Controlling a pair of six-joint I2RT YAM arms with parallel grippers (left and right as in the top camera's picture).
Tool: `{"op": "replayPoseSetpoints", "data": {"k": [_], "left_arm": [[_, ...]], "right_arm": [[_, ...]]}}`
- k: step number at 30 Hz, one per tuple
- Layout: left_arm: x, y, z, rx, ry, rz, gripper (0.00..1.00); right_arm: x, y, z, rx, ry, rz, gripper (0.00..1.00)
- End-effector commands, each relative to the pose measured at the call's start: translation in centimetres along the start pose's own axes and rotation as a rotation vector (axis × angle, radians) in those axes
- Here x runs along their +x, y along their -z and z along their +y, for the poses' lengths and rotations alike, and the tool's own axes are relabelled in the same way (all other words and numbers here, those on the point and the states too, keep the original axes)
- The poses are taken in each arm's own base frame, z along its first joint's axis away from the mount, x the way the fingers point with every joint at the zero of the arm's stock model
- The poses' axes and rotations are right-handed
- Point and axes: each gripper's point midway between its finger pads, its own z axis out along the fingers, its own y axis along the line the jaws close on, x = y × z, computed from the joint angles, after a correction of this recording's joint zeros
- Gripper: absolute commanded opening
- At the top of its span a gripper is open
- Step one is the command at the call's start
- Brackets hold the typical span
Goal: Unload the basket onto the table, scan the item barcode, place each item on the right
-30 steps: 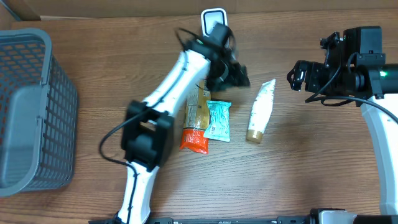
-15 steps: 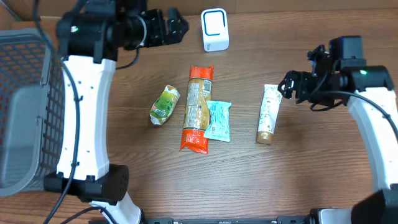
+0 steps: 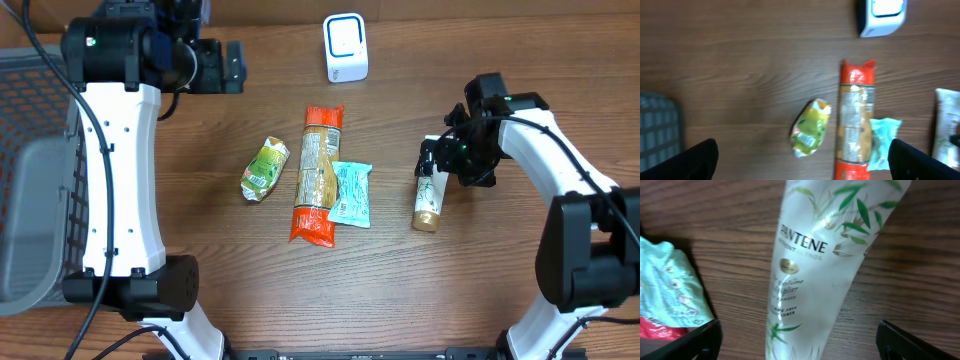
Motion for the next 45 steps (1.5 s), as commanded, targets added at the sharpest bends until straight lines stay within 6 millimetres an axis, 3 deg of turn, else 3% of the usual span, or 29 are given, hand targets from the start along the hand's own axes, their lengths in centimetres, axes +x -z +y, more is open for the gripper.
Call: {"op": "replayPoseSetpoints", "data": {"k": [1,9,14,16,19,23,25,36,45], "left_arm": [[0.6,-1.5,3.2,-0.073,0.002,0.060,1.00],[3.1,-5.7,5.1,-0.086,0.044,0.239,1.00],[4.4,-8.7,5.4,-0.084,0.052,0.341,1.00],[4.9,-9.7,5.5,-0.083,0.054,0.373,1.00],[5.3,-10.9,5.6,-0.083,0.056,0.406,1.00],[5.4,-11.2,5.7,-0.083,0.057,0.413,1.00],[5.4,-11.2,5.7,-0.086,0.056,0.411,1.00],[5.1,-11.3,5.8,-0.089,0.055,0.401,1.00],[4.7,-11.5,5.8,-0.090,0.054,0.380,1.00]], "right_arm": [[0.8,-1.4,-0.5,-0.007,-0.015,0.047,0.98],[2.2,-3.2,-1.3,-0.003,-0.021,0.080,0.96],[2.5,-4.2,-1.5,-0.018,-0.019,0.073,0.81],[2.5,-4.5,-1.5,-0.019,-0.018,0.068,0.71],[2.3,-4.6,-1.5,-0.020,-0.015,0.061,0.46],[2.1,-4.5,-1.0,-0.050,-0.012,0.054,0.17],[2.1,-4.5,-0.7,-0.069,-0.012,0.053,0.08],[2.0,-3.8,-0.7,-0.050,-0.015,0.062,0.04],[0.7,0.2,-5.0,0.451,-0.112,-0.090,0.04]]}}
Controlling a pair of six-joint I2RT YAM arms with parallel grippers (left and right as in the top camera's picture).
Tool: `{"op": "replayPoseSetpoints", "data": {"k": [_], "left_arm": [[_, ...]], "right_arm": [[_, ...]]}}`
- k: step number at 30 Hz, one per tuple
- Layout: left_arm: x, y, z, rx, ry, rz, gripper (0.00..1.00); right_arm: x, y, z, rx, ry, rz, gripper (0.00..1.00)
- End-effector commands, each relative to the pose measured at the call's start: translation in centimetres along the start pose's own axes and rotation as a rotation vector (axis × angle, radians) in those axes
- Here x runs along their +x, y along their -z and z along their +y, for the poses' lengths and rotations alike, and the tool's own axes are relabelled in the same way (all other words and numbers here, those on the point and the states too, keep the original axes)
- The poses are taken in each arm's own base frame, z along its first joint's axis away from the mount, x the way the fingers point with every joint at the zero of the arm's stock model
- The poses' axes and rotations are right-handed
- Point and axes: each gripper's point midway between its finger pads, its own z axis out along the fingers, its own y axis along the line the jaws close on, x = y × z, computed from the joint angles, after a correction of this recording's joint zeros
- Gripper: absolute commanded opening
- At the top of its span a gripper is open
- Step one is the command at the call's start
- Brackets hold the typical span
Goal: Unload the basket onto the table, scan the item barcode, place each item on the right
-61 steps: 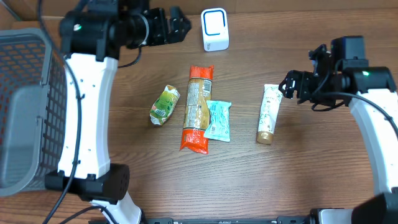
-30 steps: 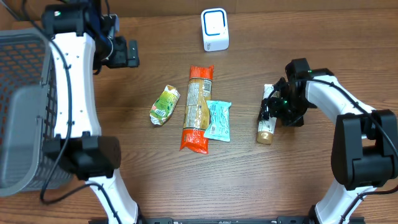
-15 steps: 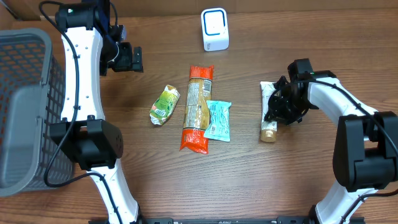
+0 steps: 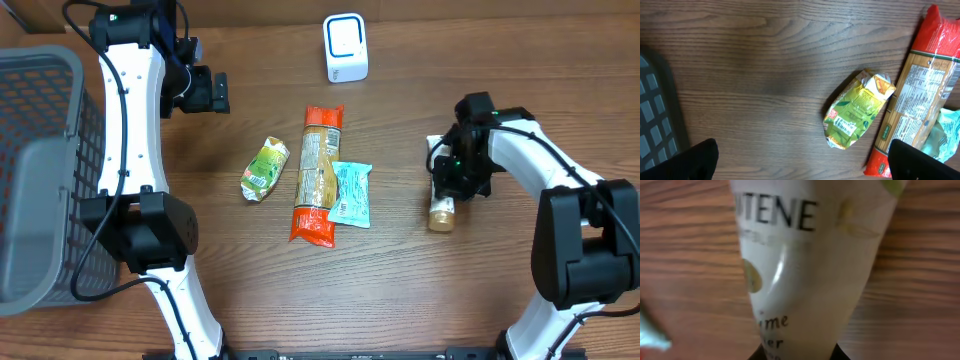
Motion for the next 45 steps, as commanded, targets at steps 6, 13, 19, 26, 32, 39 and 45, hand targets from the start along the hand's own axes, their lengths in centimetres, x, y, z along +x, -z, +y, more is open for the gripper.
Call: {"op": "replayPoseSetpoints", "data": {"k": [6,13,19,26,32,39,45], "left_arm": [[0.0,-0.4,0.0,-0.006,-0.021,0.008,1.00],[0.0,-0.4,0.0,-0.006,-0.021,0.008,0.99],[0.0,-0.4,0.0,-0.006,-0.021,0.008,1.00],[0.0,-0.4,0.0,-0.006,-0.021,0.008,0.99],[0.0,-0.4,0.0,-0.006,-0.021,0.008,1.00],[0.0,-0.4,0.0,-0.006,-0.021,0.008,1.00],[0.0,-0.4,0.0,-0.006,-0.021,0.008,1.00]], "right_arm": [[0.0,4.4,-2.5,0.619,-0.090,-0.256,0.04],[0.6,1.9,1.3,0.659,0.047,-0.272,0.18],[2.4,-0.8,3.3,0.608,0.113,-0.177,0.34],[3.5,-0.3,8.2,0.510,0.187,-0.172,0.74],[2.4,1.4,11.4,0.455,0.216,-0.242,0.92],[2.7,0.2,15.3,0.255,0.323,-0.194,0.98],[2.6,1.5,16.8,0.101,0.271,-0.167,0.91]]}}
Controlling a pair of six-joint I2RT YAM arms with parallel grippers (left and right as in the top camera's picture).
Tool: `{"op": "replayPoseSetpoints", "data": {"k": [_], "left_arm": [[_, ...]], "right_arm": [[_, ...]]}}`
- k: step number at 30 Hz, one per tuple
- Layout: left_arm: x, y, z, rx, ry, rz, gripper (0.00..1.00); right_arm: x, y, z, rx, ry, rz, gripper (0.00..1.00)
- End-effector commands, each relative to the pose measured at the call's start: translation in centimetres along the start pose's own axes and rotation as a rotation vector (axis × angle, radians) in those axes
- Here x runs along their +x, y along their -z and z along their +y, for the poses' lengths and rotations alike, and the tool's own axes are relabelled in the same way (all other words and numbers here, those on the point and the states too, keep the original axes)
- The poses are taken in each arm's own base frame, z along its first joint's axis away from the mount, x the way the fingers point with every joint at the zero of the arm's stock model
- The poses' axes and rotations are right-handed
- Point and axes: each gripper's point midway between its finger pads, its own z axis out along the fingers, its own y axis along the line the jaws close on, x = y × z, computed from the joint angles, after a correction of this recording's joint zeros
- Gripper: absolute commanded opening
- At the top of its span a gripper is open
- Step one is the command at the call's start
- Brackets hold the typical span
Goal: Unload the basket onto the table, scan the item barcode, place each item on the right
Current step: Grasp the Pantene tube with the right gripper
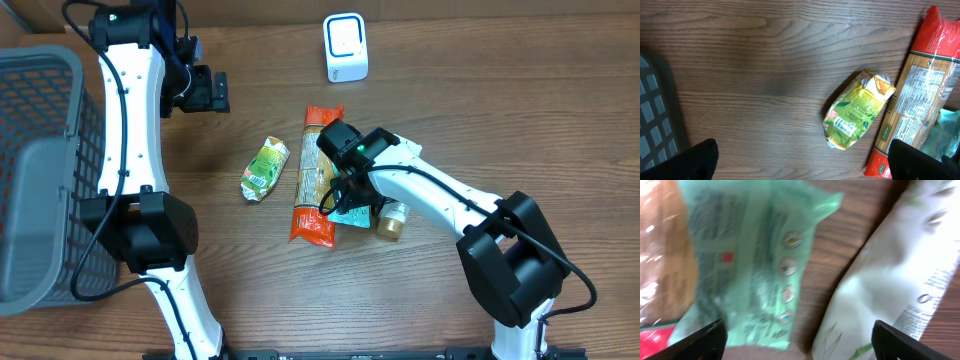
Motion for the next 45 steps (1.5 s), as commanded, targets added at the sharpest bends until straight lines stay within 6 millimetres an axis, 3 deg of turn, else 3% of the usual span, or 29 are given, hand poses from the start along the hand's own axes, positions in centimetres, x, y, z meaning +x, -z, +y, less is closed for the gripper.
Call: {"op": "replayPoseSetpoints", "data": {"k": [1,6,9,14,18,22,24,26,34,40,45], "left_arm": [[0.0,-0.4,0.0,-0.006,-0.020,0.010,0.99],[0.0,-0.4,0.0,-0.006,-0.020,0.010,1.00],[0.0,-0.4,0.0,-0.006,-0.020,0.010,1.00],[0.0,-0.4,0.0,-0.006,-0.020,0.010,0.99],[0.0,-0.4,0.0,-0.006,-0.020,0.010,1.00],[0.0,-0.4,0.0,-0.006,-0.020,0.010,1.00],[0.0,-0.4,0.0,-0.006,-0.020,0.010,1.00],[0.0,-0.4,0.0,-0.006,-0.020,0.010,0.99],[0.0,-0.4,0.0,-0.006,-0.020,0.010,1.00],[0.0,-0.4,0.0,-0.006,-0.020,0.010,1.00],[0.0,-0.4,0.0,-0.006,-0.020,0.010,1.00]], "right_arm": [[-1.5,2.8,0.6,-0.156,-0.051,-0.010,0.89],[-3.5,7.6,-2.7,-0.329,-0.186,-0.068,0.88],[-4.2,9.6,-5.5,-0.423,-0.243,-0.087,0.95],[-3.7,8.7,-8.9,-0.595,-0.246,-0.030,0.98],[-1.9,5.7,-10.3,-0.635,-0.297,0.036,0.93],[0.0,4.0,-9.6,-0.631,-0.292,0.089,0.79],[0.4,3.8,-9.0,-0.632,-0.261,0.098,0.70],[0.4,3.9,-7.9,-0.635,-0.221,0.091,0.66],[0.7,3.8,-0.9,-0.630,-0.051,0.045,0.66],[1.9,3.2,0.9,-0.624,-0.024,0.077,0.70],[3.0,2.2,1.0,-0.615,-0.044,0.114,0.72]]}}
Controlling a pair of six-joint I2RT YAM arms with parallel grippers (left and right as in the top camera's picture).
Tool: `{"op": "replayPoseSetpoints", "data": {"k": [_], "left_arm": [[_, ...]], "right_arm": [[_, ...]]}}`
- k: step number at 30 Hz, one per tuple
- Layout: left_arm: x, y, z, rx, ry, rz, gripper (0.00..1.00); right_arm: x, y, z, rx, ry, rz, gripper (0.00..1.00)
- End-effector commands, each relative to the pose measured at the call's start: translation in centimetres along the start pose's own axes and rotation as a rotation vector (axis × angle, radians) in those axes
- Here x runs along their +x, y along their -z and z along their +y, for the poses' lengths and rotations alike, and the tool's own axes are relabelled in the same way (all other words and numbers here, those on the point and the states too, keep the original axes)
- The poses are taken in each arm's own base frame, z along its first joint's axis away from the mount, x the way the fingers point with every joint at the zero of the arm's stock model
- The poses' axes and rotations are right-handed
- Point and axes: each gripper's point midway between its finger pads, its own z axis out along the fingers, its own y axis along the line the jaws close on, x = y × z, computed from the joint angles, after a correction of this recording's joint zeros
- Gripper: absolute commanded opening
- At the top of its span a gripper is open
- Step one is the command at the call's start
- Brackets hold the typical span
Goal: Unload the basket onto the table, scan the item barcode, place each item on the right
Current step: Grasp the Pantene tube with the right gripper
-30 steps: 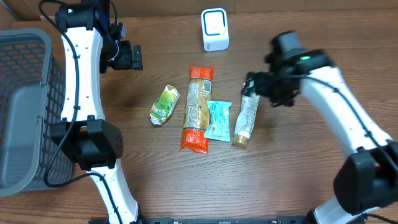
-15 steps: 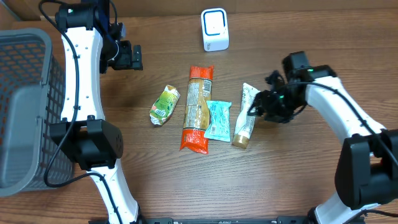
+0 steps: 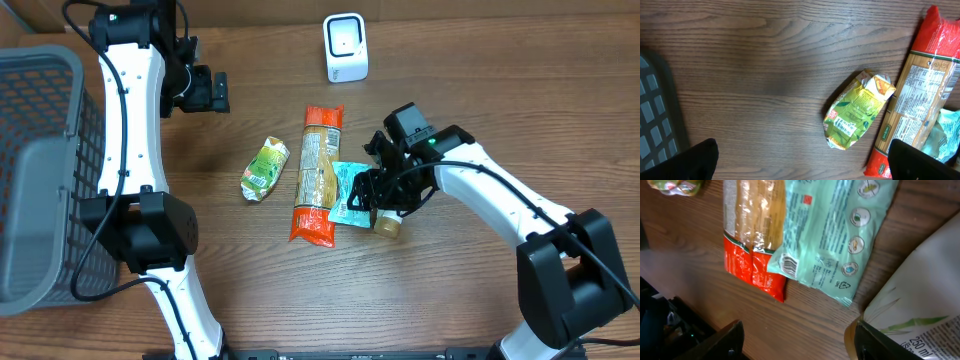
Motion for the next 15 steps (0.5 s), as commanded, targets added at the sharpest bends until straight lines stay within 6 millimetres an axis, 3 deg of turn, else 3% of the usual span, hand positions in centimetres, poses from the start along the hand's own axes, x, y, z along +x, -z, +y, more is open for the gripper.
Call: {"op": "replayPoseSetpoints", "data": {"k": [1,8,15], "left_arm": [[0.0,-0.4,0.0,-0.006,-0.021,0.010,1.00],[0.0,-0.4,0.0,-0.006,-0.021,0.010,1.00],[0.0,-0.4,0.0,-0.006,-0.021,0.010,1.00]], "right_arm": [[1.0,-1.0,-0.9,0.018,-0.041,0.025,0.72],[2.3,-1.6,-1.9,0.042,-0.069,0.063,0.74],[3.2,-0.6,-6.5,0.284,-0.101,0.070,0.79]]}}
